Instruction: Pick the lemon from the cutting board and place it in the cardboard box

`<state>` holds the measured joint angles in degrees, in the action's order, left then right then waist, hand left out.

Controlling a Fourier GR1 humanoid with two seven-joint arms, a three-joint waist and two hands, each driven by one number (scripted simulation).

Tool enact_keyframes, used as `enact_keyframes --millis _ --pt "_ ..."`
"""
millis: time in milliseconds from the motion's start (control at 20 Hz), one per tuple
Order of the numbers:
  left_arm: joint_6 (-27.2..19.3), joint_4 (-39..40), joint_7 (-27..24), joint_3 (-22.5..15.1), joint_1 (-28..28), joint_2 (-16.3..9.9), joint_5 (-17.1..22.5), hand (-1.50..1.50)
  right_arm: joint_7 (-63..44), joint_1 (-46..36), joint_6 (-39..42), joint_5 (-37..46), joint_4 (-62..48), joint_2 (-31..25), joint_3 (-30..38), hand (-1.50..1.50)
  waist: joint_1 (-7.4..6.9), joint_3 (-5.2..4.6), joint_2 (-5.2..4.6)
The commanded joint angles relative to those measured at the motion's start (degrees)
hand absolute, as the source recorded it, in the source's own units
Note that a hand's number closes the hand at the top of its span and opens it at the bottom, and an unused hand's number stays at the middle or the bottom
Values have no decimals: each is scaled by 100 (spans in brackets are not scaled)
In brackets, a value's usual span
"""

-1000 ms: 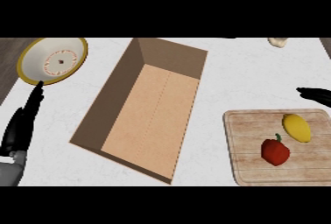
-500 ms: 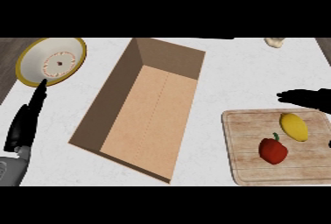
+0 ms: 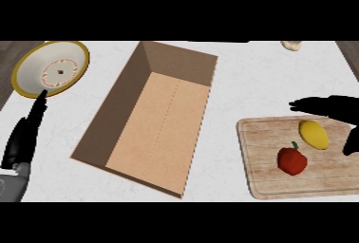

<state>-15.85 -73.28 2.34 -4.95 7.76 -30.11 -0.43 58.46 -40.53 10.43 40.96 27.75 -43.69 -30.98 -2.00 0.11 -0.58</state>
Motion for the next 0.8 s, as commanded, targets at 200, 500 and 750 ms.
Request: enact_keyframes --millis 200,500,750 --pt "230 -351 198 255 -130 -148 128 0 952 -344 615 38 -224 202 -46 -150 62 -6 43" --pt "110 -46 132 207 -12 5 -85 0 1201 -96 577 -168 243 224 -123 -150 206 -15 63" --pt "262 -106 4 322 -277 -31 -38 0 1357 -134 465 -6 41 -32 -259 -150 116 -10 47"
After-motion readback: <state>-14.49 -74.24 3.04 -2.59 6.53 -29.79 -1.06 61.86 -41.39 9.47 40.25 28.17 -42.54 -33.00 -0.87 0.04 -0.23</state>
